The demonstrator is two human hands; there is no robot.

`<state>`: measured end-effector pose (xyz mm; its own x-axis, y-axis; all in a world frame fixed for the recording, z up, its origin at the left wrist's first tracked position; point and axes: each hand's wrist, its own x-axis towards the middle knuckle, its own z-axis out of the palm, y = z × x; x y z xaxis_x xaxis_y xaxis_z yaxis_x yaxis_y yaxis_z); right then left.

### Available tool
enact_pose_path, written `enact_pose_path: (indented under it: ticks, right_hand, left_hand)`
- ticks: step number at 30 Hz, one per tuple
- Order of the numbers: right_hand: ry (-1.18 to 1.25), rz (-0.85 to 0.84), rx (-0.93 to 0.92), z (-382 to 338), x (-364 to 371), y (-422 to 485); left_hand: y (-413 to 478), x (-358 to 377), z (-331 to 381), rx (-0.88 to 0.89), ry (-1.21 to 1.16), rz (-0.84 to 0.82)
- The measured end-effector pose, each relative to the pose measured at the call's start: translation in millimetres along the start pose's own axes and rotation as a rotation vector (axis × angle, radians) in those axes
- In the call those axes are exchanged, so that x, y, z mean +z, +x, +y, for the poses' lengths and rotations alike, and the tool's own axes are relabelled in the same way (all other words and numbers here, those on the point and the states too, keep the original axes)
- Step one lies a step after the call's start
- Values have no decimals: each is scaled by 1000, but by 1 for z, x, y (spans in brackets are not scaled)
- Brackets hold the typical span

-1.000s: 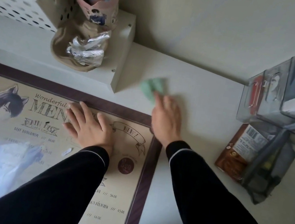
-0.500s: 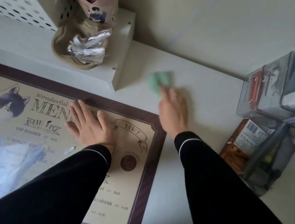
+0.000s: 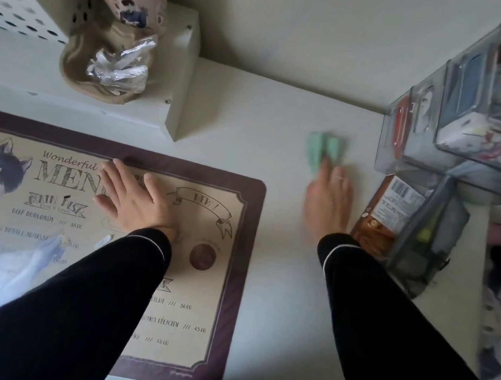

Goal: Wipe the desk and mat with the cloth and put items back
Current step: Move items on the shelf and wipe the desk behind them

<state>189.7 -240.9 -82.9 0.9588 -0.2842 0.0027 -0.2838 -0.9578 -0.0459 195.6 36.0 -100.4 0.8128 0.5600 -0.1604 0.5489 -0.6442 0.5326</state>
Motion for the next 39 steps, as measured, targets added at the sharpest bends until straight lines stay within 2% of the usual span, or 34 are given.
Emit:
enact_pose_path:
  ticks: [2, 3, 4, 6, 7, 10, 11, 12, 13, 14, 16, 17, 18, 19, 21, 23, 24, 26, 27, 29, 30, 32, 33, 35, 38, 39]
  right_hand:
    - [10, -9, 341, 11, -1, 7]
    - [19, -13, 358, 0, 1, 2]
    - [31, -8, 292, -14, 4, -11]
    - [117, -5, -30, -45, 8, -55]
    - [166, -58, -243, -58, 10, -86]
    - [120, -395, -954, -48, 11, -155]
    - [90, -418, -1041, -36, 9, -157]
    - [168, -448, -960, -25, 1, -147]
    - [206, -488, -776, -12, -3, -132]
    - [204, -441, -551, 2, -4, -114]
    - [87, -224, -116, 29, -5, -80]
    - [43, -129, 31, 36, -7, -72]
    - [1, -102, 151, 32, -12, -70]
    - [14, -92, 143, 19, -12, -76]
    - [72, -152, 2, -11, -15, -107]
    - [223, -355, -275, -24, -17, -150]
    - [233, -419, -504, -21, -13, -171]
    - [112, -415, -911, -3, -12, -194]
    - [85, -425, -952, 12, -10, -194]
    - [120, -400, -747, 47, -16, -183]
    - [97, -296, -584, 62, -21, -172]
    - [-64, -195, -260, 95, -26, -162]
    - [-101, -184, -158, 105, -33, -161]
    - [-80, -296, -212, 111, -36, -172]
    - [30, -590, -578, 122, -34, -195]
    - [87, -650, -631, 128, -38, -200]
  left_hand:
    - [0, 1, 0, 1, 6, -1]
    - [1, 1, -1, -1, 11, -4]
    - [1, 1, -1, 0, 19, -6]
    - [1, 1, -2, 2, 28, -11]
    - [1, 1, -2, 4, 34, -18]
    - [0, 0, -2, 2, 42, -41]
    - [0, -1, -2, 0, 37, -54]
    - [1, -2, -3, 1, 29, -68]
    - [1, -3, -3, 6, 15, -83]
    - [2, -5, -4, 10, -4, -100]
    - [1, -11, -4, 8, -50, -150]
    - [-1, -14, -2, 11, -69, -180]
    - [-5, -17, 0, 16, -90, -208]
    - [-11, -20, 2, 19, -114, -224]
    - [-30, -24, 10, 26, -147, -222]
    - [-55, -27, 18, 56, -154, -213]
    - [-70, -28, 23, 75, -158, -213]
    - [-96, -30, 32, 111, -168, -229]
    - [-108, -29, 36, 133, -177, -238]
    - [-128, -28, 43, 176, -191, -248]
    - [-136, -26, 46, 194, -196, -242]
    - [-152, -21, 55, 228, -211, -229]
    - [-161, -17, 59, 237, -218, -232]
    - [-177, -9, 70, 250, -232, -249]
    - [-202, 7, 93, 303, -273, -314]
    - [-209, 11, 100, 317, -295, -351]
